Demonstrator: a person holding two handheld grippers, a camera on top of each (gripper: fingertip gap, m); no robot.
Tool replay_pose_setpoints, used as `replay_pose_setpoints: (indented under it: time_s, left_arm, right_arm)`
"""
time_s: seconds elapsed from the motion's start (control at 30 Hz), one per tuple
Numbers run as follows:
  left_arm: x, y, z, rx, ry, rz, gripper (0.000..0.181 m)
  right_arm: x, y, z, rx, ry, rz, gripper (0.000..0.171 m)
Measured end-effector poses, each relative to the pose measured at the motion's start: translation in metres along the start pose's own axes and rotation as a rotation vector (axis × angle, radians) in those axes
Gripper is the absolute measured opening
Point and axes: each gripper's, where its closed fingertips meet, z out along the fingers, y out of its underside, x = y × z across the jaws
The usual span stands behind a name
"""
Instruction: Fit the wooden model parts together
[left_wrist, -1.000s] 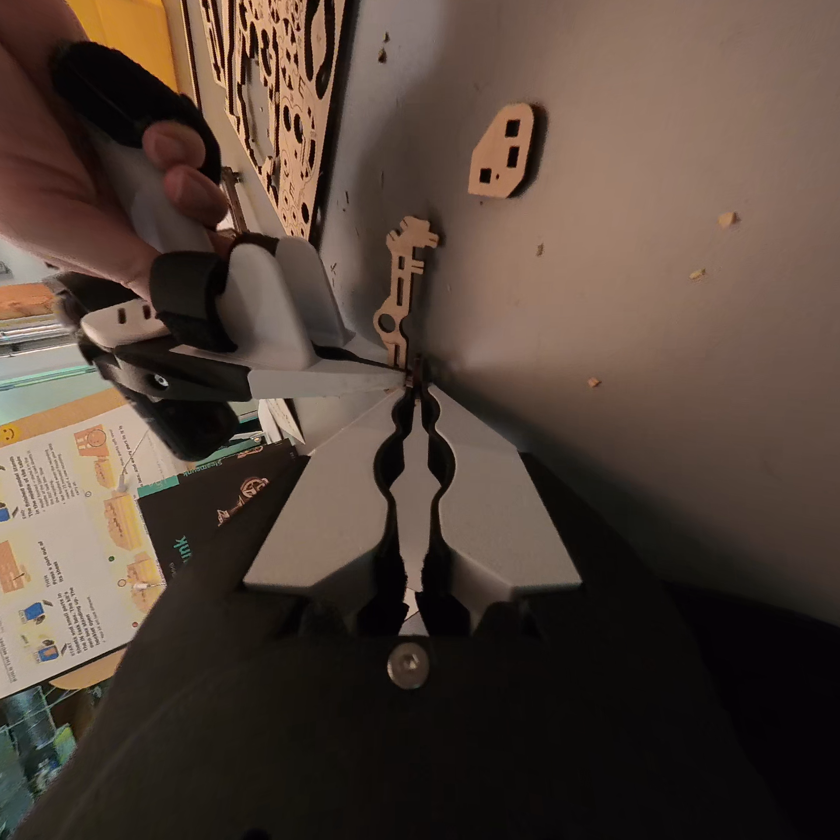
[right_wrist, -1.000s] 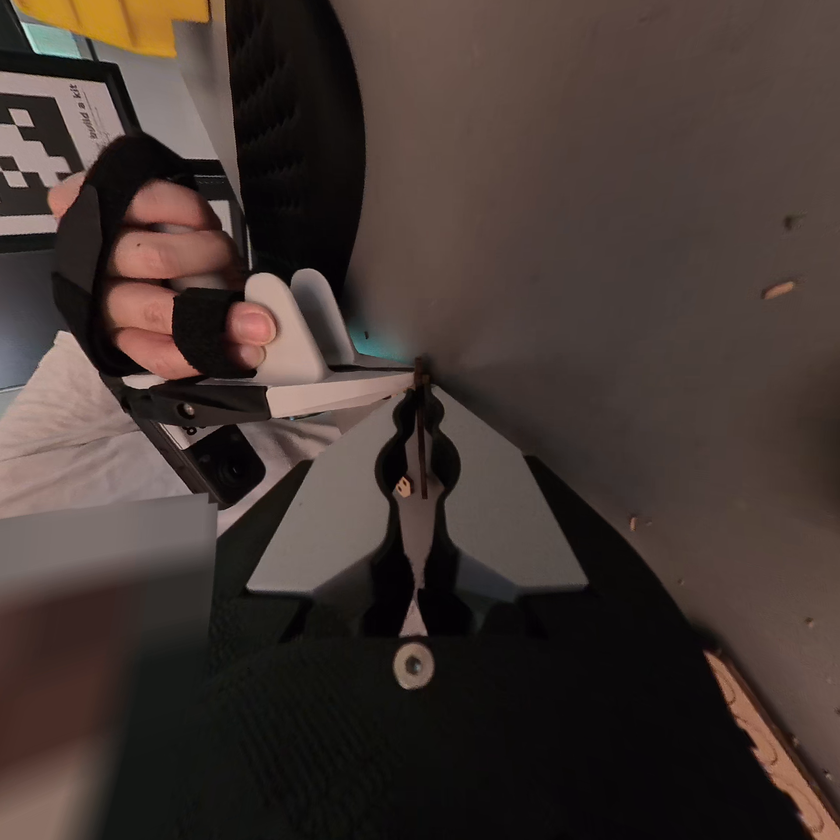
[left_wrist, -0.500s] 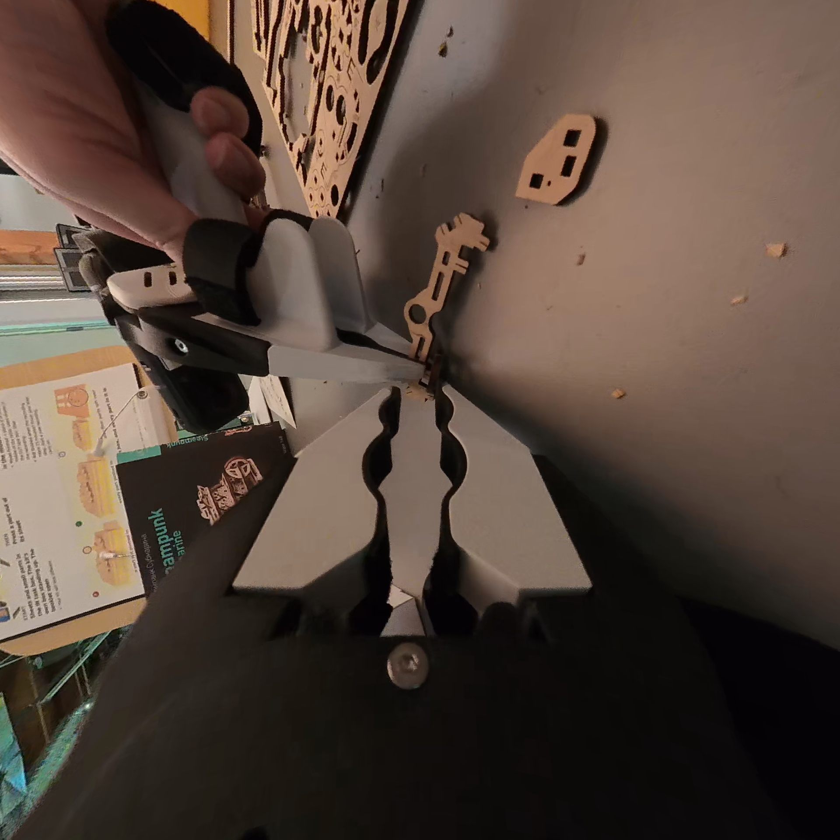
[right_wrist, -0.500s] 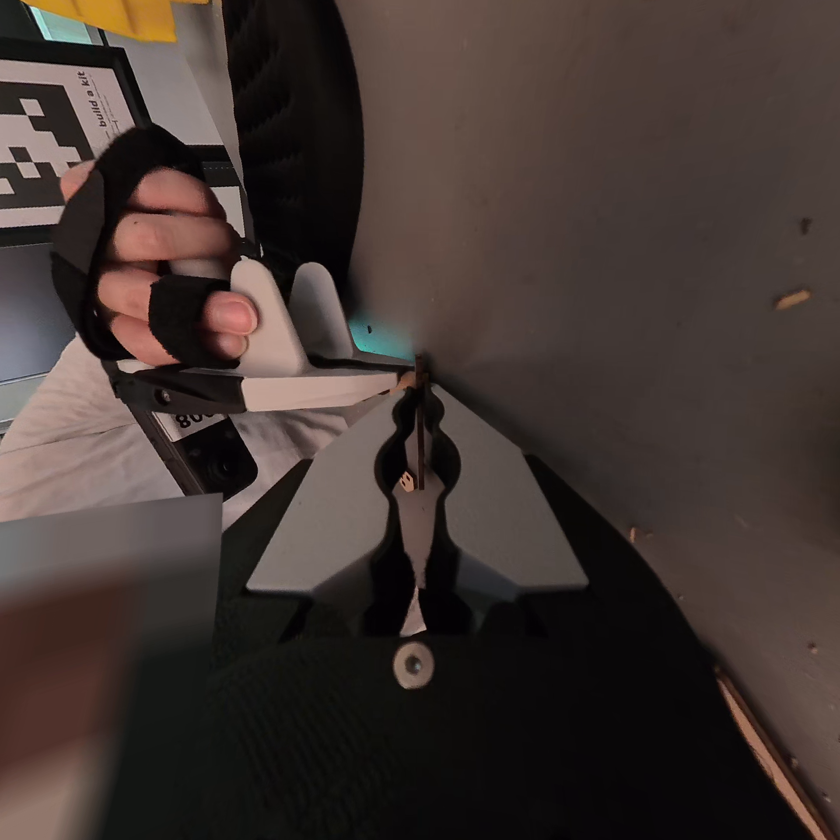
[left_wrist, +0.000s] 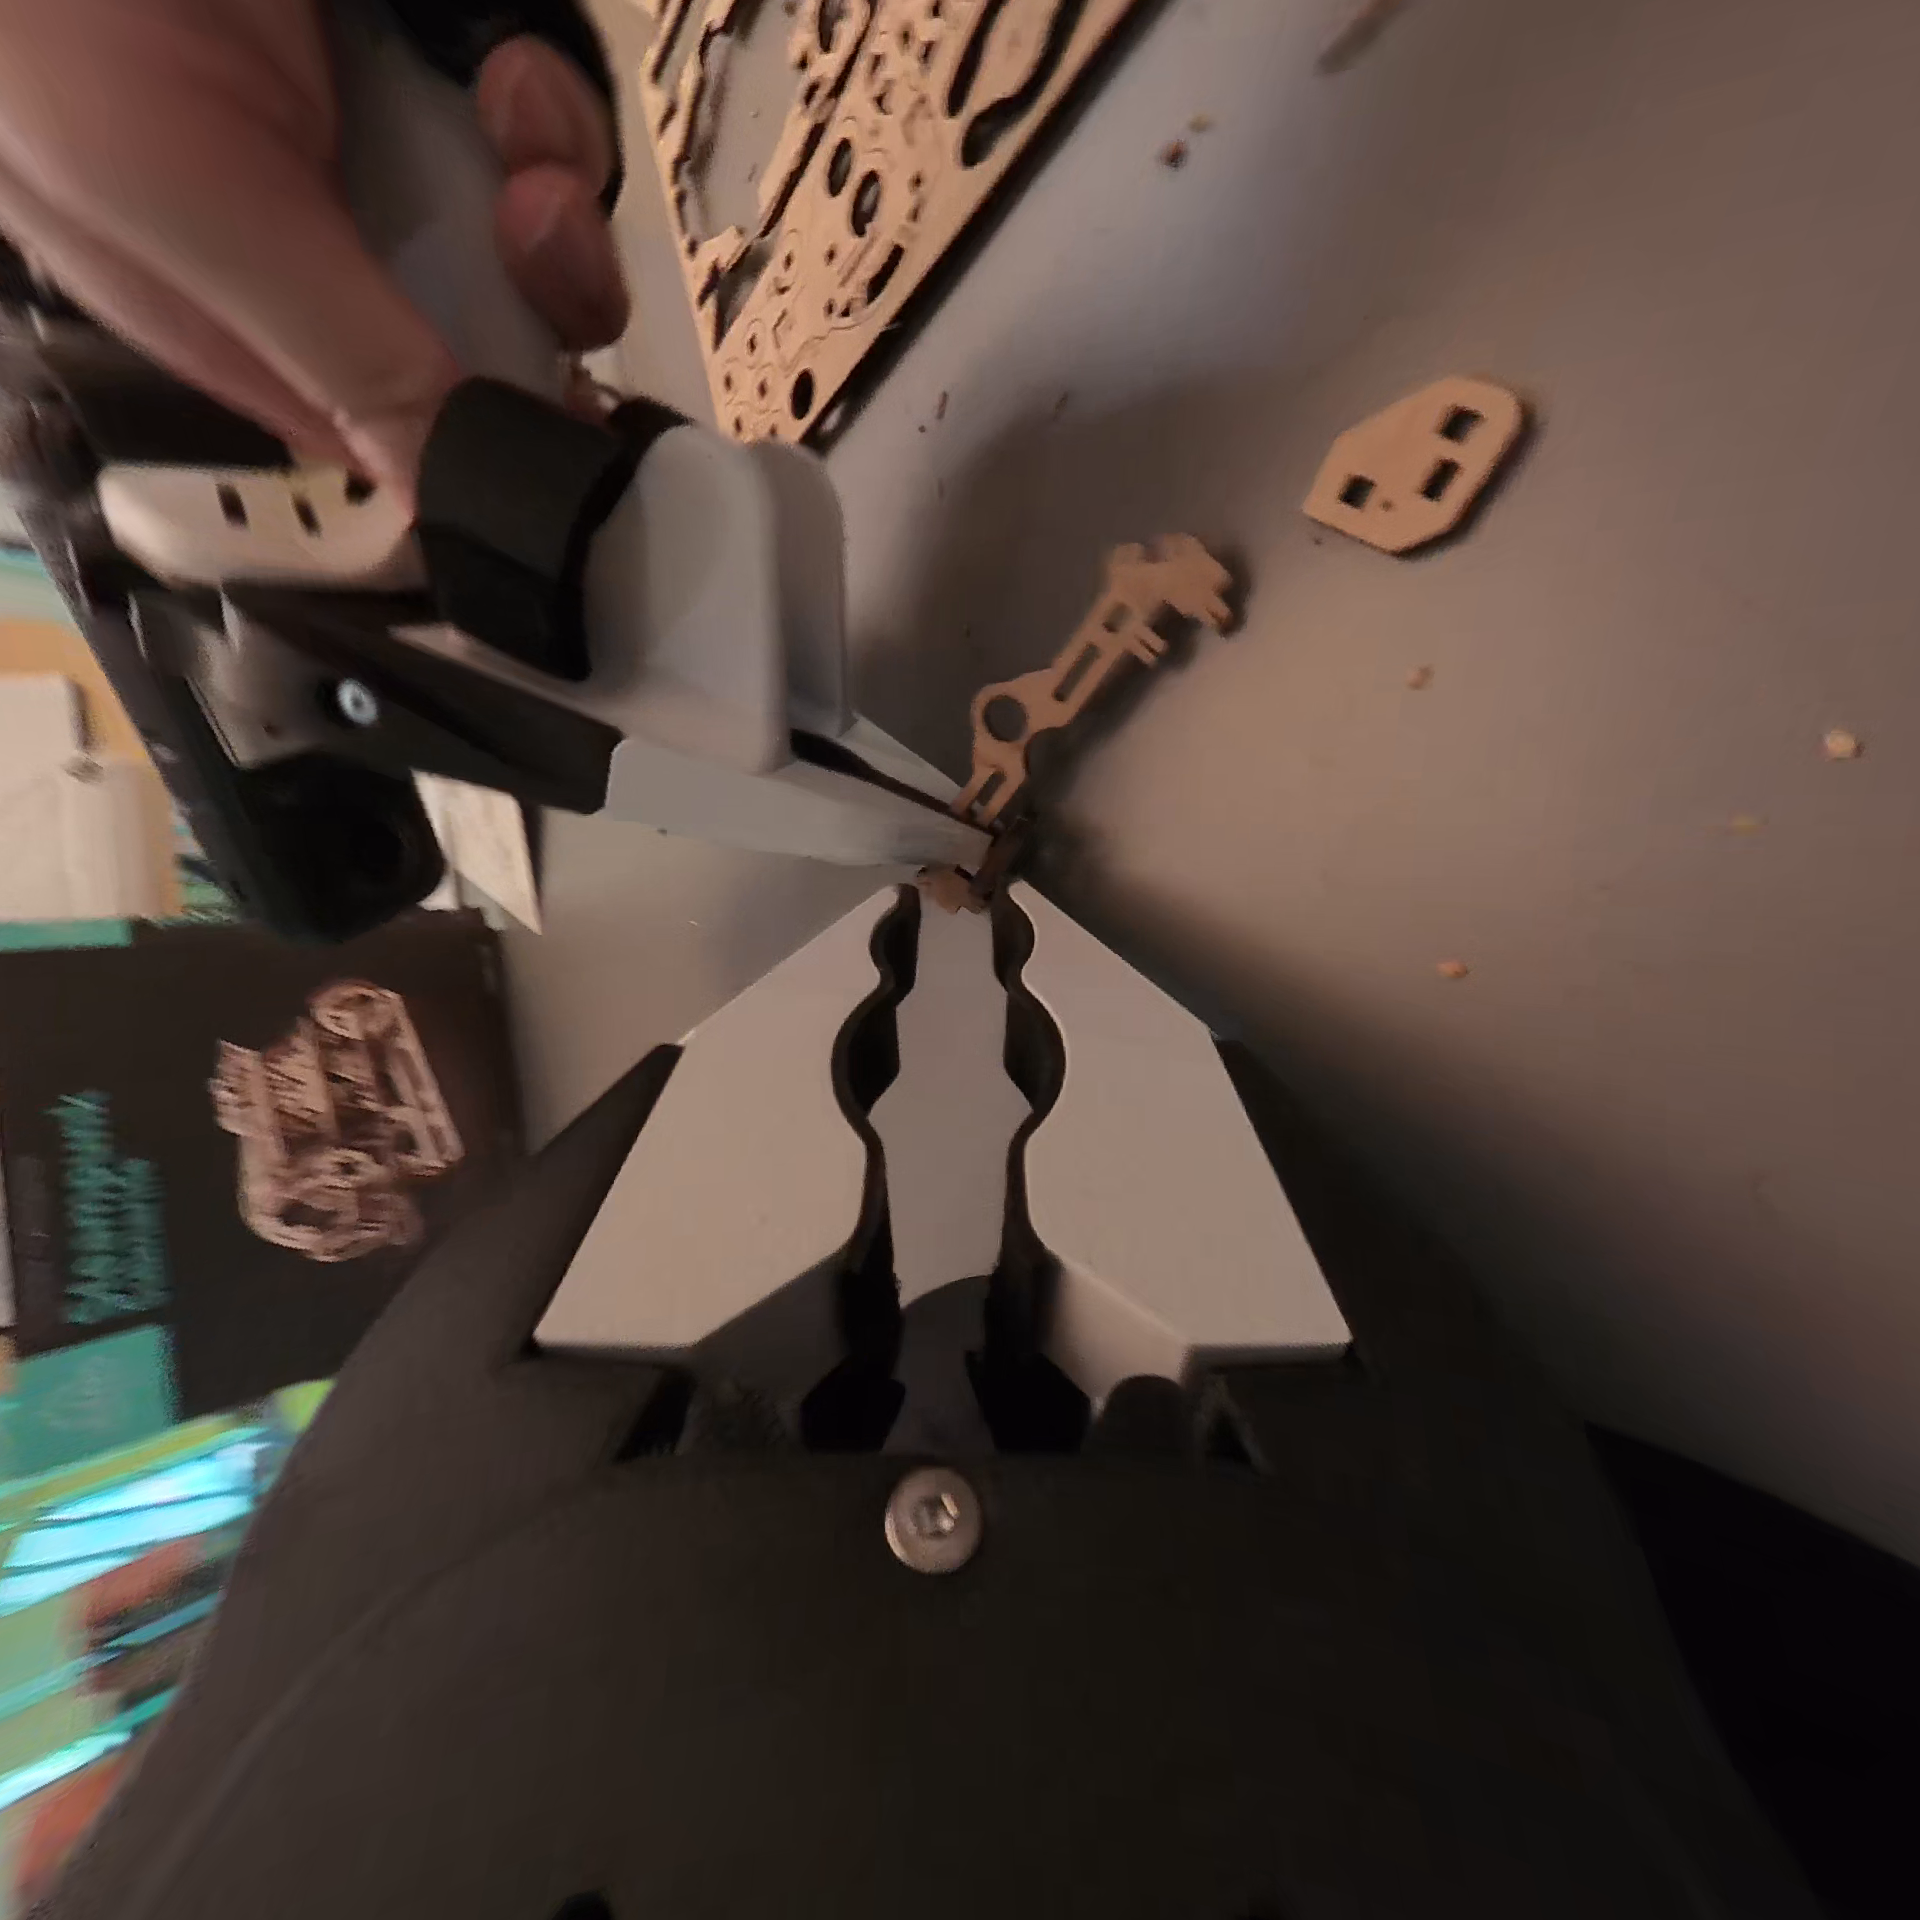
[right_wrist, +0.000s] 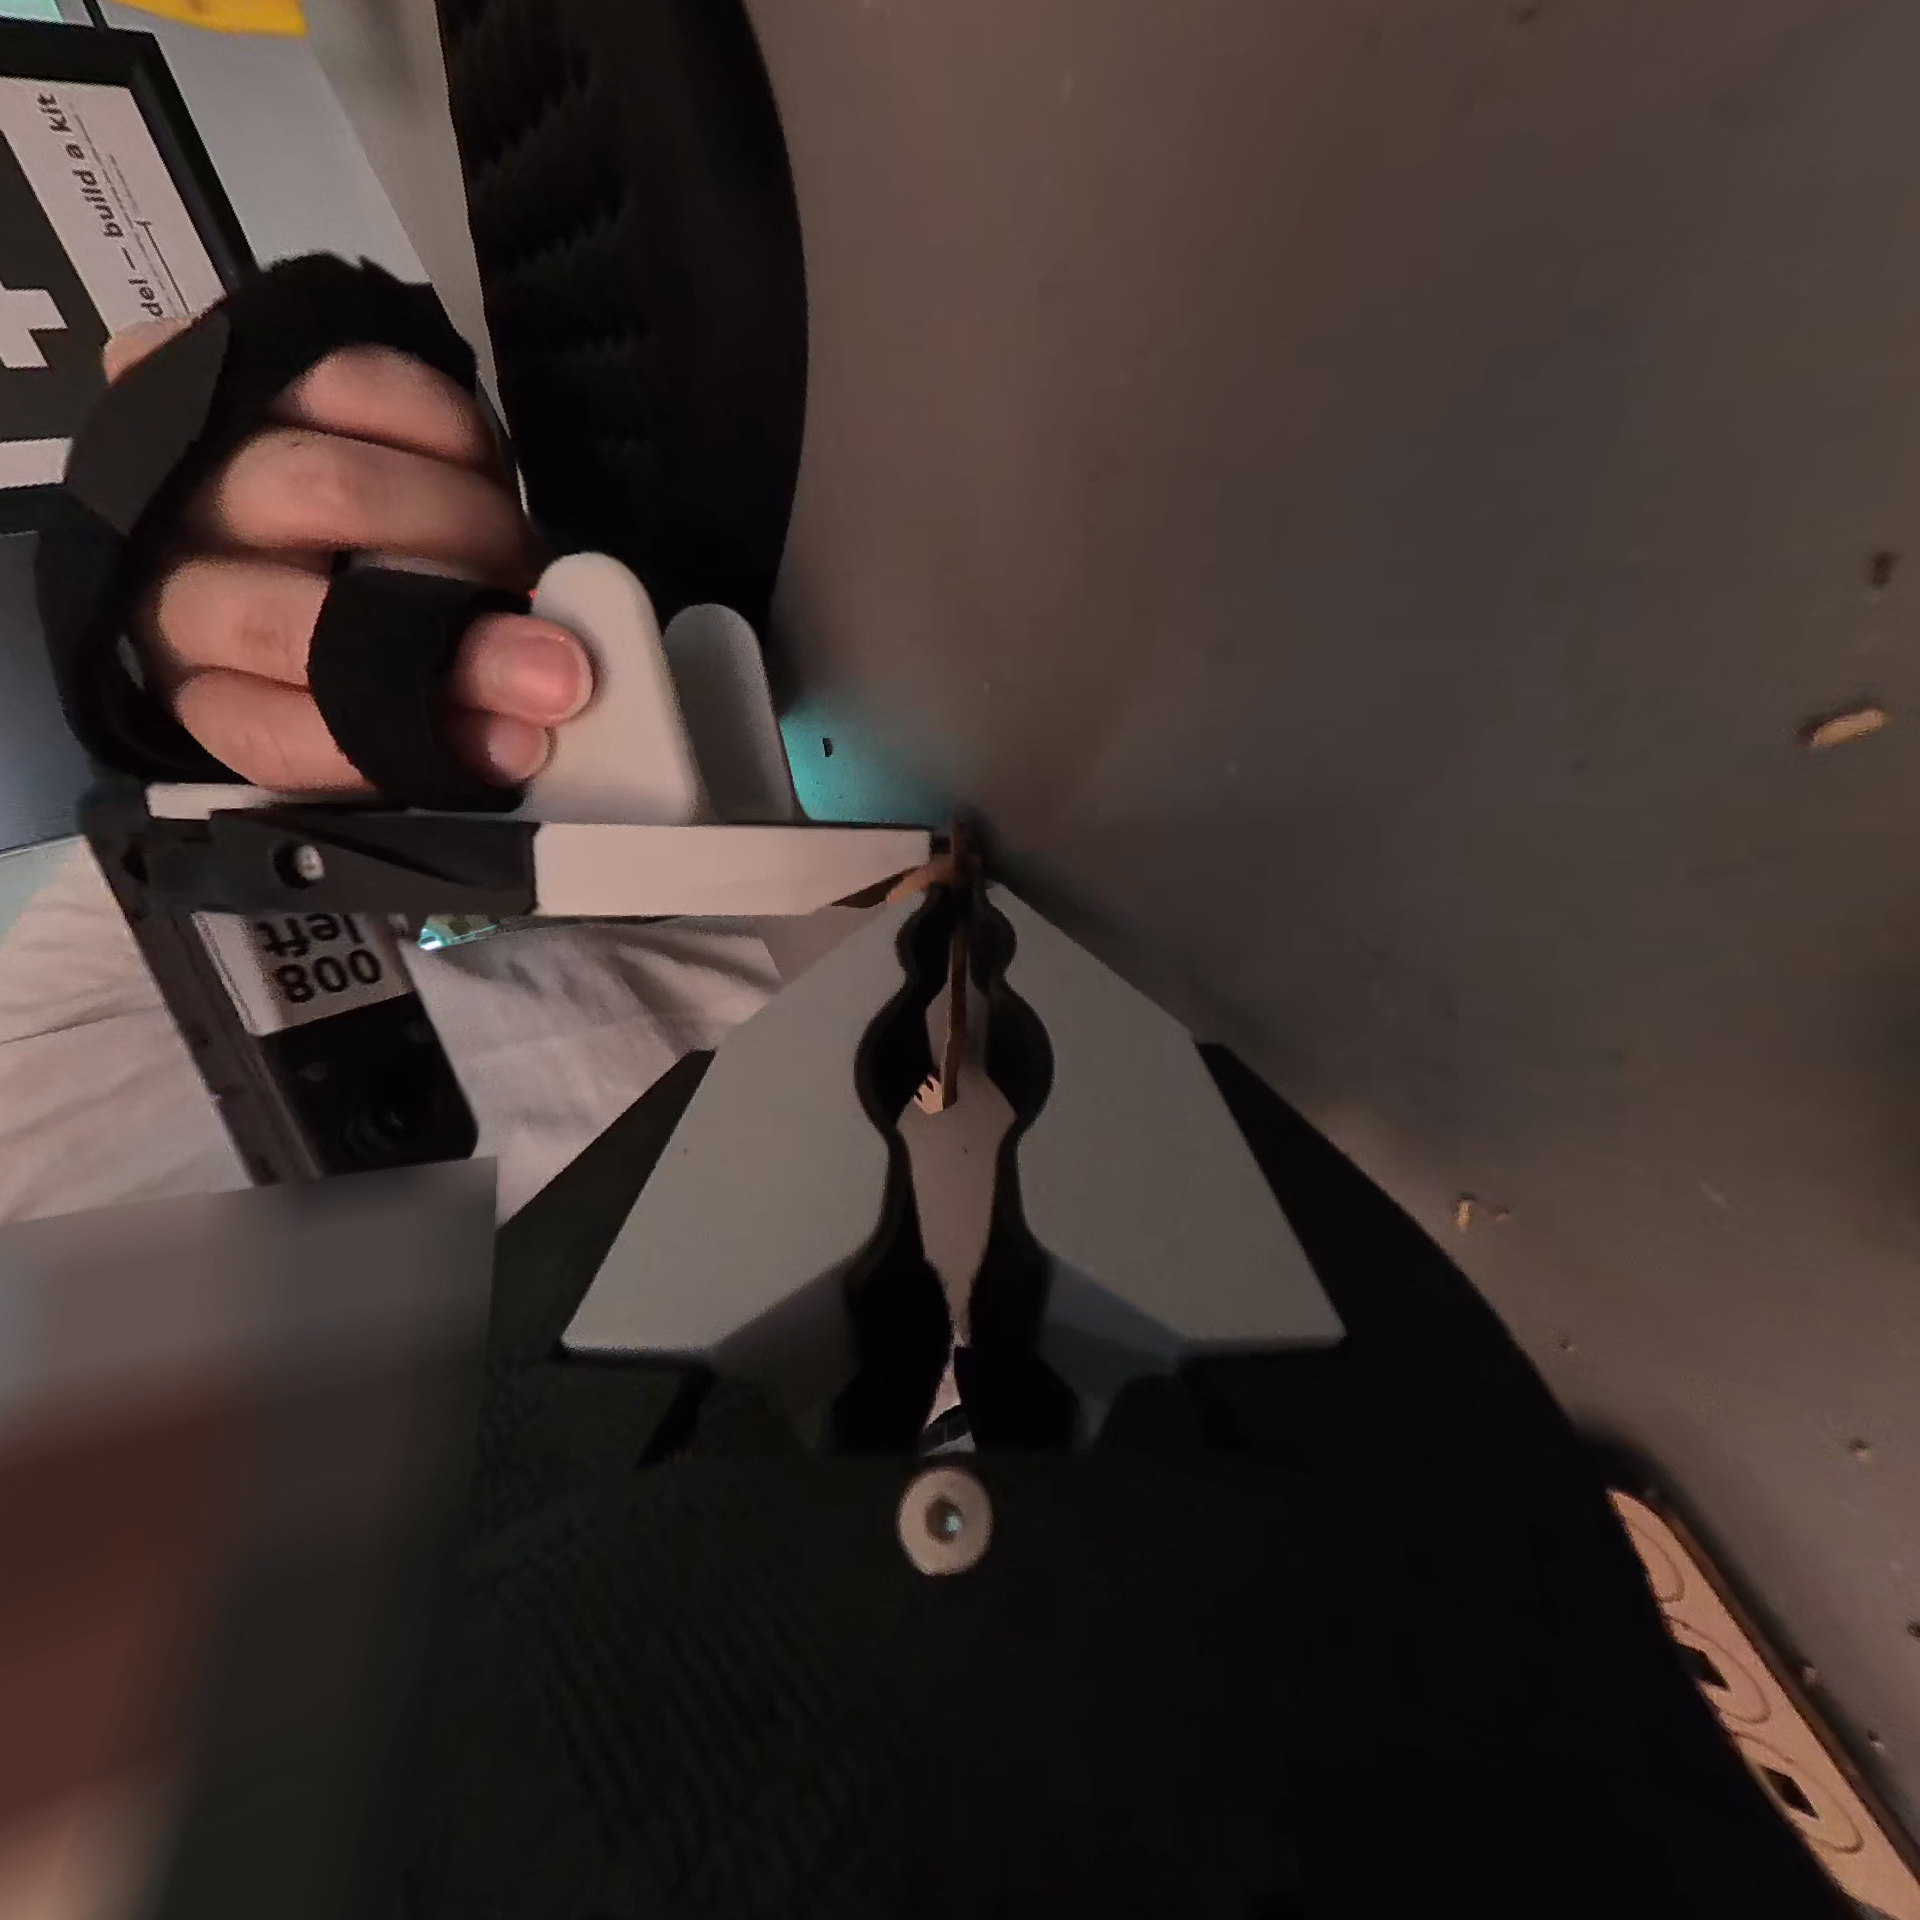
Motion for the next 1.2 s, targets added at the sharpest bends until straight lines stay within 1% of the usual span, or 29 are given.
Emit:
replay_pose_setpoints:
  time_s: [0.03, 0.13, 0.3, 0.47, 0.57, 0.73, 0.97, 1.2]
  left_arm:
    - [-0.0002, 0.0, 0.0003, 0.004, 0.016, -0.038, 0.013]
    - [0.0005, -0.0004, 0.0004, 0.01, 0.038, -0.078, 0.011]
    - [-0.0032, -0.0017, -0.0003, 0.042, -0.053, 0.027, 0.019]
    - [-0.0082, -0.0014, 0.0005, 0.044, 0.023, 0.004, 0.03]
    - [-0.0055, -0.002, 0.0011, 0.033, 0.062, 0.043, 0.025]
    - [-0.0023, -0.0014, 0.0013, 0.019, 0.091, 0.042, 0.02]
    - [-0.0022, -0.0011, 0.0, 0.013, 0.143, 0.006, 0.025]
    - [-0.0019, -0.0047, 0.0003, 0.028, 0.158, -0.026, 0.027]
  right_arm:
    - [0.0001, 0.0, 0.0001, 0.003, 0.008, -0.002, 0.002]
    - [0.0001, -0.0002, 0.0, 0.013, 0.003, -0.003, 0.002]
    - [-0.0003, 0.0004, 0.0, 0.011, -0.018, -0.052, 0.002]
    - [-0.0003, 0.0, 0.0, -0.002, -0.036, -0.075, 0.002]
    - [-0.0004, -0.0001, 0.0, 0.009, -0.067, -0.073, 0.002]
    - [-0.0006, -0.0002, -0.0001, 0.026, -0.124, -0.057, 0.002]
    - [-0.0007, 0.0001, 0.0, 0.018, -0.13, -0.065, 0.002]
    - [-0.0026, -0.0002, 0.0004, 0.035, -0.205, -0.039, 0.002]
